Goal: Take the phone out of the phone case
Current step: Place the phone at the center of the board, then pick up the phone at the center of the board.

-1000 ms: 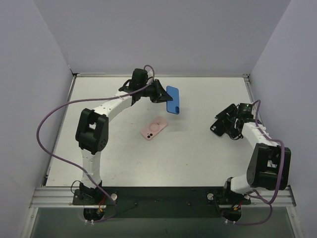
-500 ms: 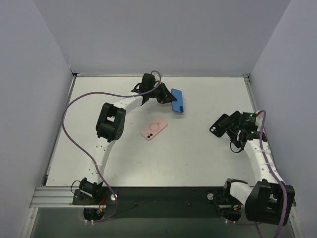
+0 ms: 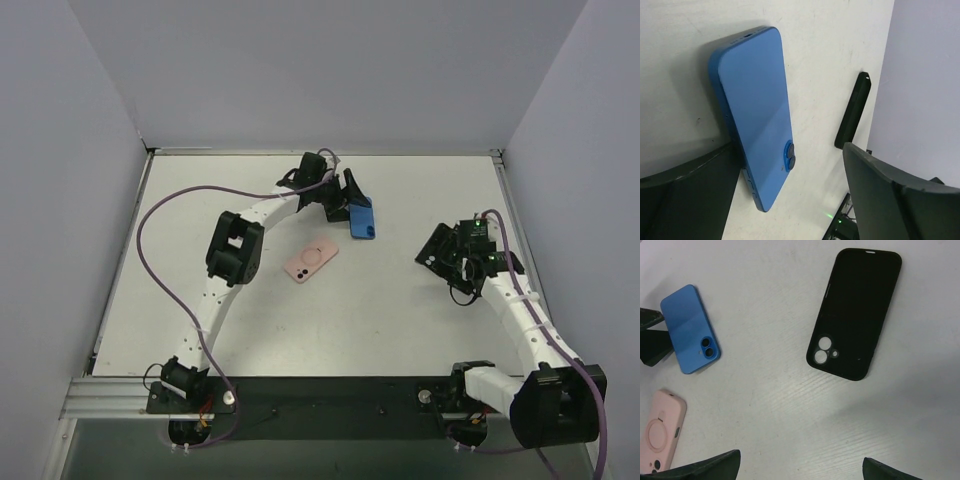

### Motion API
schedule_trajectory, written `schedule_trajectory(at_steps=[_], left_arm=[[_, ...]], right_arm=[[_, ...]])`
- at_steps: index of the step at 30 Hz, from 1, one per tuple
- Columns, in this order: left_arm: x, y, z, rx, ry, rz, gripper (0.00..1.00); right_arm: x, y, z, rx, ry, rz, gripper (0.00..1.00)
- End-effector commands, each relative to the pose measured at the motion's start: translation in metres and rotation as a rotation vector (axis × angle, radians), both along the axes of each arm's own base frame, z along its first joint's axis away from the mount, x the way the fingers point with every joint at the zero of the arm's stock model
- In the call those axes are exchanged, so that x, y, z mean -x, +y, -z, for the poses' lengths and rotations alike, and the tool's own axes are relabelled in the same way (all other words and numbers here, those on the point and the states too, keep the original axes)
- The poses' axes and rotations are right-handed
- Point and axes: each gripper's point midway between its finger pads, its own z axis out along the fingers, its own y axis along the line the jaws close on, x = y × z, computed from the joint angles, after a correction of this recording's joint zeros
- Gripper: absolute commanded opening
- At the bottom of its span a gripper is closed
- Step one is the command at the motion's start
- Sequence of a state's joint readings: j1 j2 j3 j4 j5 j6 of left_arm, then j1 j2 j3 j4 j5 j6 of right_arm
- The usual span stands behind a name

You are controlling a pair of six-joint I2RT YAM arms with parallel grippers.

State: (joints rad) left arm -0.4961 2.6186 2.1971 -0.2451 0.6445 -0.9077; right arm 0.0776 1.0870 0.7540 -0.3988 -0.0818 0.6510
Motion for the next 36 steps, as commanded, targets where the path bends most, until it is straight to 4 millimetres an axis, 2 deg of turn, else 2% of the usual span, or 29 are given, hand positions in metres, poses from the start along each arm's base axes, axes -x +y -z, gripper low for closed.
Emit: schedule_trajectory(at_steps=[1,2,3,5,7,8,9,10,11,12,13,15,17,18,19,20,21,22,24,29,36], left_arm=[[0.001,0.007,-0.034,-0.076,-0.109,0.028,0.93],[0.002,0.010,-0.042,-0.092,-0.128,0.028,0.93],[0.008,0.014,-0.040,-0.125,-0.112,0.035,0.93],[0.010,0.023,-0.052,-0.177,-0.162,0.041,0.94],[0.018,0.036,-0.055,-0.253,-0.187,0.054,0.95],[0.020,0.045,-0.067,-0.292,-0.217,0.034,0.95],[0.026,0.052,-0.069,-0.325,-0.226,0.035,0.95],[0.026,0.061,-0.089,-0.354,-0.290,0.021,0.95],[0.035,0.068,-0.078,-0.390,-0.280,0.033,0.95],[0.037,0.072,-0.083,-0.410,-0.310,0.031,0.95],[0.037,0.082,-0.097,-0.451,-0.374,0.025,0.95],[0.052,0.088,-0.088,-0.529,-0.399,0.064,0.96],[0.054,0.105,-0.087,-0.679,-0.478,0.065,0.97],[0.071,0.102,-0.075,-0.736,-0.488,0.116,0.98],[0.072,0.110,-0.078,-0.810,-0.545,0.132,0.98],[0.080,0.107,-0.075,-0.833,-0.571,0.171,0.97],[0.092,0.106,-0.062,-0.870,-0.585,0.212,0.97],[0.100,0.101,-0.066,-0.913,-0.645,0.241,0.97],[0.109,0.099,-0.060,-0.951,-0.659,0.276,0.97],[0.111,0.116,-0.033,-1.078,-0.563,0.298,0.98],[0.117,0.123,-0.008,-1.096,-0.523,0.320,0.97]], right_arm=[[-0.003,0.009,-0.011,0.047,0.013,-0.057,1.00],[-0.005,0.012,-0.012,0.051,0.007,-0.062,1.00],[-0.006,0.016,-0.011,0.051,0.010,-0.071,1.00],[-0.006,0.027,-0.012,0.054,0.006,-0.108,1.00],[-0.007,0.033,-0.011,0.057,0.008,-0.117,1.00],[-0.006,0.039,-0.011,0.056,0.004,-0.138,1.00],[-0.006,0.042,-0.009,0.057,0.008,-0.142,1.00],[-0.005,0.047,-0.009,0.055,0.006,-0.160,1.00],[-0.006,0.050,-0.008,0.055,0.009,-0.168,1.00],[-0.007,0.051,-0.008,0.055,0.009,-0.173,1.00],[-0.007,0.053,-0.007,0.053,0.009,-0.179,1.00],[-0.007,0.058,-0.006,0.049,0.013,-0.196,1.00],[-0.008,0.061,-0.004,0.047,0.014,-0.205,1.00],[-0.008,0.063,-0.004,0.044,0.012,-0.210,1.00],[-0.009,0.065,-0.005,0.040,0.006,-0.215,1.00],[-0.009,0.065,-0.003,0.042,0.009,-0.220,1.00],[-0.010,0.067,-0.003,0.040,0.008,-0.223,1.00],[-0.011,0.069,-0.003,0.036,0.006,-0.229,1.00],[-0.012,0.073,-0.003,0.033,0.008,-0.241,1.00],[-0.012,0.074,-0.003,0.037,0.005,-0.259,1.00],[-0.008,0.073,0.003,0.039,0.019,-0.269,1.00]])
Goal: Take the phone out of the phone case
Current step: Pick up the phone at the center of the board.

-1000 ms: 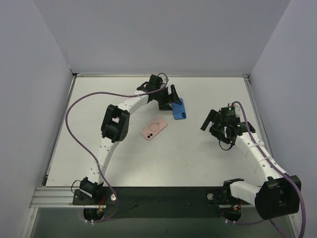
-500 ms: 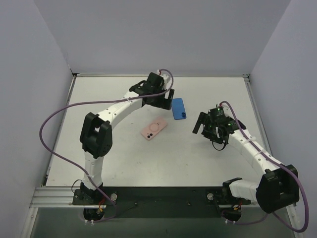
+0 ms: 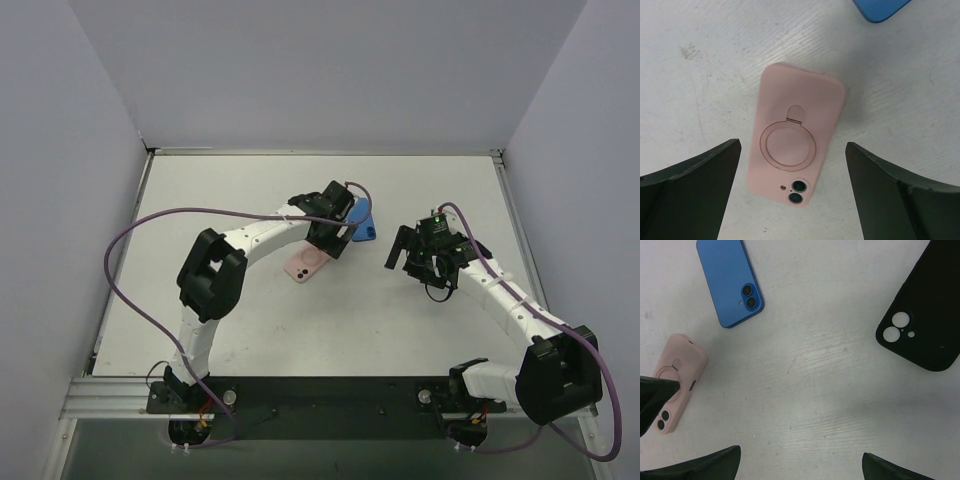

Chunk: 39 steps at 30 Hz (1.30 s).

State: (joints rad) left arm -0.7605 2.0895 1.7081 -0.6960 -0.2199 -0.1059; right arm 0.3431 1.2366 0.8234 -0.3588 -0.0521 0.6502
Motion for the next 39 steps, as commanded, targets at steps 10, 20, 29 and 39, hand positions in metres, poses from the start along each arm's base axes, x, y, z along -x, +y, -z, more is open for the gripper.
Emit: schedule_trajectory(at_steps=[10,20,29,39], left_arm=[[0.000,0.031,0.047,-0.115,0.113,-0.025,0.97],[-0.001,0.055,0.063,-0.104,0.212,-0.060,0.97],[0.014,0.070,0.081,-0.107,0.332,-0.077,0.86],[0.018,0.035,0.044,0.192,0.386,-0.140,0.43]], right_arm=[[-0.006,0.004,-0.010,0.002,-0.028,-0.032,1.00],[-0.005,0.004,-0.009,-0.002,-0.026,-0.032,1.00],[-0.005,0.006,-0.008,-0.009,-0.020,-0.036,1.00],[-0.010,0.009,-0.016,-0.030,-0.050,-0.039,0.99]])
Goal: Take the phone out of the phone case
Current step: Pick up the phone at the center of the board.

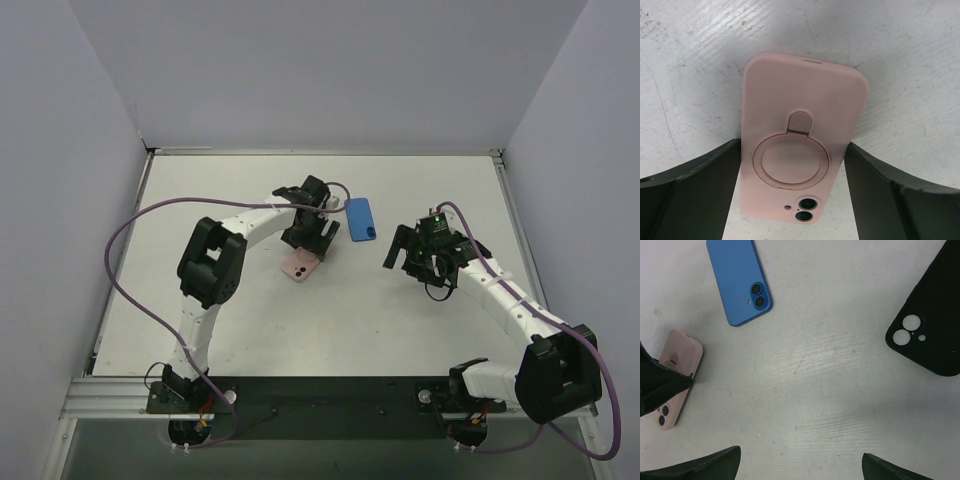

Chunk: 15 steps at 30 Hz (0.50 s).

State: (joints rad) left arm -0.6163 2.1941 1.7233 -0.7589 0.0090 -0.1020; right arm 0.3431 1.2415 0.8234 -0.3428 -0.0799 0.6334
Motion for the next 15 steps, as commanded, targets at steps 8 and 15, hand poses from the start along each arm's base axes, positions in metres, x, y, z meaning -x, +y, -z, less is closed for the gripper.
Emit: schedule_trajectory(at_steps=[8,15], left_arm=[[0.050,-0.058,-0.032,0.502,0.257,-0.285,0.27],[0.057,-0.091,-0.064,0.756,0.352,-0.415,0.22]], right_arm=[[-0.009,0.015,-0.016,-0.086,-0.077,-0.007,0.98],[-0.001,0.070,-0.020,-0.322,-0.091,-0.147,0.97]])
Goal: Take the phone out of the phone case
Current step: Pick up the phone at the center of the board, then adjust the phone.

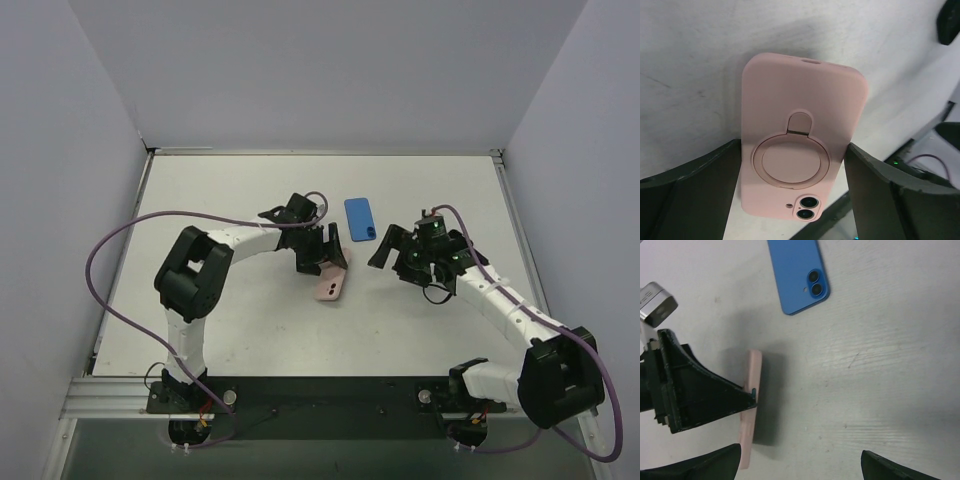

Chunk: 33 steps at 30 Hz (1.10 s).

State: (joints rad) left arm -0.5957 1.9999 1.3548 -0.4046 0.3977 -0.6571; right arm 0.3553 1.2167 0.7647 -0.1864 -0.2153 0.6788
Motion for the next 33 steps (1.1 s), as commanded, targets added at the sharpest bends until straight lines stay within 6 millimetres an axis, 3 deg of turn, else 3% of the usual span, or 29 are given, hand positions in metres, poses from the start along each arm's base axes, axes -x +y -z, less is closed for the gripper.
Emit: schedule_trajectory(at_steps=[1,6,14,18,21,22,23,24,28,29,30,32,33], left_arm=[[-0.001,-0.041,-0.046,0.263,0.045,-0.084,0.22],[-0.002,-0.054,-0.056,0.324,0.076,-0.126,0.23],[-0.001,-0.062,-0.059,0.359,0.114,-0.153,0.22],[-0.002,-0.062,-0.066,0.381,0.111,-0.172,0.22],[-0.001,-0.062,-0.073,0.400,0.109,-0.169,0.23],[-0.001,-0.063,-0.075,0.406,0.105,-0.168,0.23],[0.000,-0.063,-0.078,0.415,0.106,-0.163,0.24],[0.001,-0.061,-0.077,0.415,0.113,-0.167,0.26],[-0.006,-0.059,-0.097,0.505,0.061,-0.156,0.61],[-0.006,-0.057,-0.102,0.519,0.053,-0.143,0.64],[-0.006,-0.056,-0.113,0.543,0.028,-0.131,0.68],[-0.009,-0.050,-0.125,0.576,-0.024,-0.113,0.90],[-0.010,-0.046,-0.137,0.596,-0.054,-0.108,0.92]], right_arm=[[0.008,0.044,-0.009,-0.167,-0.008,-0.115,0.96],[0.014,0.070,0.000,-0.194,-0.002,-0.172,0.93],[0.028,0.092,0.034,-0.151,0.096,-0.224,0.73],[0.022,0.094,0.038,-0.164,0.104,-0.197,0.49],[0.013,0.094,0.033,-0.176,0.087,-0.173,0.23],[0.011,0.093,0.031,-0.182,0.085,-0.156,0.02],[0.006,0.089,0.031,-0.186,0.084,-0.136,0.00],[0.003,0.088,0.028,-0.199,0.074,-0.128,0.00],[-0.010,0.081,0.013,-0.292,0.041,-0.104,0.00],[-0.011,0.082,0.007,-0.336,0.033,-0.112,0.00],[-0.015,0.077,0.000,-0.365,0.014,-0.095,0.00],[-0.015,0.084,-0.015,-0.455,-0.010,-0.146,0.00],[-0.017,0.083,-0.020,-0.474,-0.016,-0.153,0.00]])
